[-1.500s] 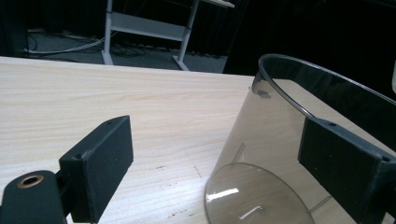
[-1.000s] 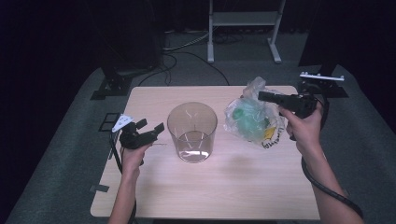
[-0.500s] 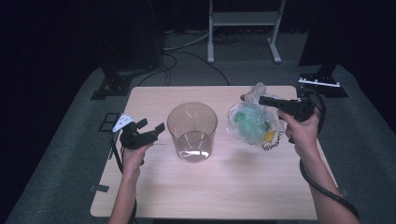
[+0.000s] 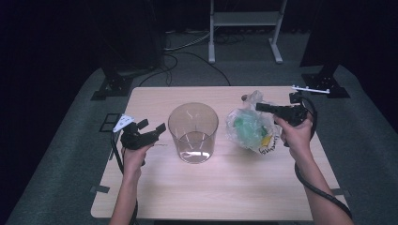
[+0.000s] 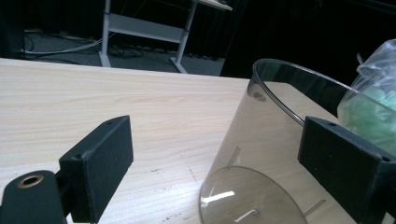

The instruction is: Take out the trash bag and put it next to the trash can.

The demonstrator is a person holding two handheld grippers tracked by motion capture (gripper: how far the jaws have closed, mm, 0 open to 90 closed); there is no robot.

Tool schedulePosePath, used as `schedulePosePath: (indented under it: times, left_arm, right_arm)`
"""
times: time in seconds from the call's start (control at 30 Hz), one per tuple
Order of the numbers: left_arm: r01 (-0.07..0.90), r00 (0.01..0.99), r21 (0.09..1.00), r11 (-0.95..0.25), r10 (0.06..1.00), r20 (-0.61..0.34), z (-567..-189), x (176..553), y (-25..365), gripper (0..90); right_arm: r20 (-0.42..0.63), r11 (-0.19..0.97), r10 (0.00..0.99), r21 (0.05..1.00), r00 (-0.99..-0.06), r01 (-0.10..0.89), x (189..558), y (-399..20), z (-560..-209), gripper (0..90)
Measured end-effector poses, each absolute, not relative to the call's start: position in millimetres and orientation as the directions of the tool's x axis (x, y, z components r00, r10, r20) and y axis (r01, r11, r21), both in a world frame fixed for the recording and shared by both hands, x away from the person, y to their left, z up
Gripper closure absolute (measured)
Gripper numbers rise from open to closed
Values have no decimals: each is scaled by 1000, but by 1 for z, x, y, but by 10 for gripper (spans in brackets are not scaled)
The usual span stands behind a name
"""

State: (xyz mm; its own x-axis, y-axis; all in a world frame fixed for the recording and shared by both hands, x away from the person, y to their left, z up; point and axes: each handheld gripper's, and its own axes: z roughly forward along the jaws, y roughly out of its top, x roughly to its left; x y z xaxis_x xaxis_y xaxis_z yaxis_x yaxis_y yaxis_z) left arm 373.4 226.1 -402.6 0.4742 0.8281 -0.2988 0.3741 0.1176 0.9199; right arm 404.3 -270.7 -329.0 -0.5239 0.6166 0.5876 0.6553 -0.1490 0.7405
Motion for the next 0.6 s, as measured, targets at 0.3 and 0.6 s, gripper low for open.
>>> schedulePosePath:
  times: [0.3,0.6]
  left_arm:
    - [371,473,920,127,827,-304,-402,372,226,92]
    - [375,473,917,140,821,-319,-402,374,228,92]
  right_arm:
    - [598,-137,624,718,-503,683,412,-261,-346,900]
    - [591,-110,635,707,-497,699,418,-250,-360,900]
